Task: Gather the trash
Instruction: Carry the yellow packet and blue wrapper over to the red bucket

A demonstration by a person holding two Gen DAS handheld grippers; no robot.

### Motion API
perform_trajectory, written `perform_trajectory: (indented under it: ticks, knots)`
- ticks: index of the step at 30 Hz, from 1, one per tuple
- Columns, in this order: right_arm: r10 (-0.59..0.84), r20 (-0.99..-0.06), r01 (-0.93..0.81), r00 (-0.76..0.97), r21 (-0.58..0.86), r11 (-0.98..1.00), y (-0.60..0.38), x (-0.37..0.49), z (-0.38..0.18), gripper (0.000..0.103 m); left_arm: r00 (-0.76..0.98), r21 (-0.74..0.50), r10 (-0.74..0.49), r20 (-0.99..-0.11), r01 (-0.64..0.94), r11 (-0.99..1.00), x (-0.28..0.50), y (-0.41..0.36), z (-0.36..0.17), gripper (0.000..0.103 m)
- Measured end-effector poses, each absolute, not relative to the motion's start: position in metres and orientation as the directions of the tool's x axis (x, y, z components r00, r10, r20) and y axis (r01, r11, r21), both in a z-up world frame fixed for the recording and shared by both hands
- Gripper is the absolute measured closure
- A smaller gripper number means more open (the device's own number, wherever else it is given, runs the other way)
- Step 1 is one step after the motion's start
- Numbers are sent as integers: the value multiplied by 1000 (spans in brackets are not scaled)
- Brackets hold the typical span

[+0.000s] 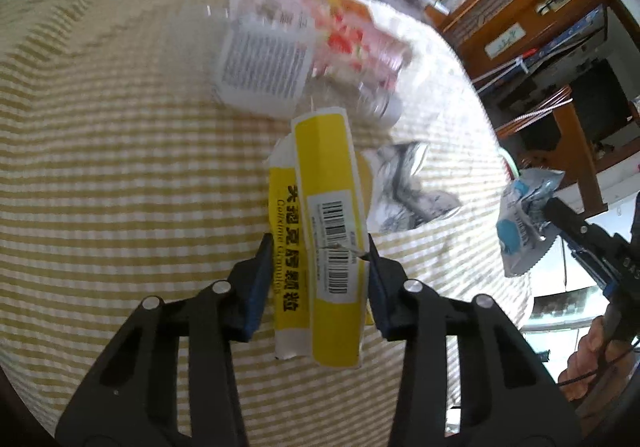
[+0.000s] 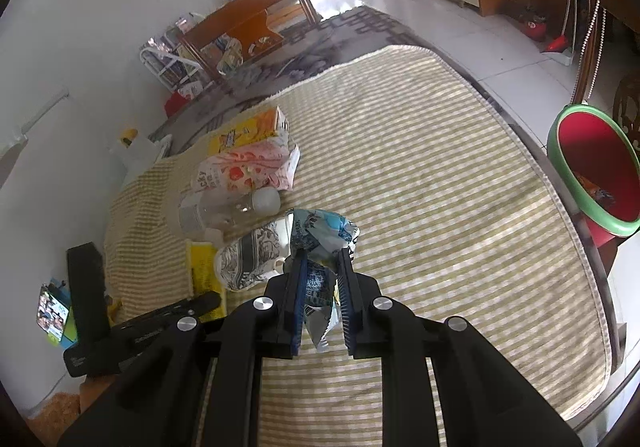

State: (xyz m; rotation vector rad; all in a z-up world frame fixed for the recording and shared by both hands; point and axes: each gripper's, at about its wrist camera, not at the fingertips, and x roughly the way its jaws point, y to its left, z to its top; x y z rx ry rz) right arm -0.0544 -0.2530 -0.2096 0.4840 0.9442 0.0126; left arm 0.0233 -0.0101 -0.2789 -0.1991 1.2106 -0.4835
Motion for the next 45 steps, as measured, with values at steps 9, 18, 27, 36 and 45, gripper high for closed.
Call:
perform_trajectory:
  ticks: [9, 18, 27, 36, 45]
  knots:
    - [226, -740, 177, 633, 423, 888, -258, -57, -192, 88, 408, -388, -504, -762, 336, 858, 10, -10, -210, 62]
    - [218, -710, 156, 670, 421, 894, -267, -62, -173, 88, 481, -368, -548, -685, 420, 829, 9, -51, -160, 62]
    - [176, -700, 188, 692, 410, 892, -297, -69, -164, 88, 505, -350, -565, -652, 461, 815, 10, -88, -149, 62]
    - [152, -709, 222, 688, 405, 887, -338, -72, -166, 87, 498, -346, -568, -655, 470, 812, 7, -130, -149, 62]
    - [169, -714, 215, 679, 413, 885, -378, -67, -170, 87, 511, -320, -538, -671, 455, 831, 7, -167, -151, 62]
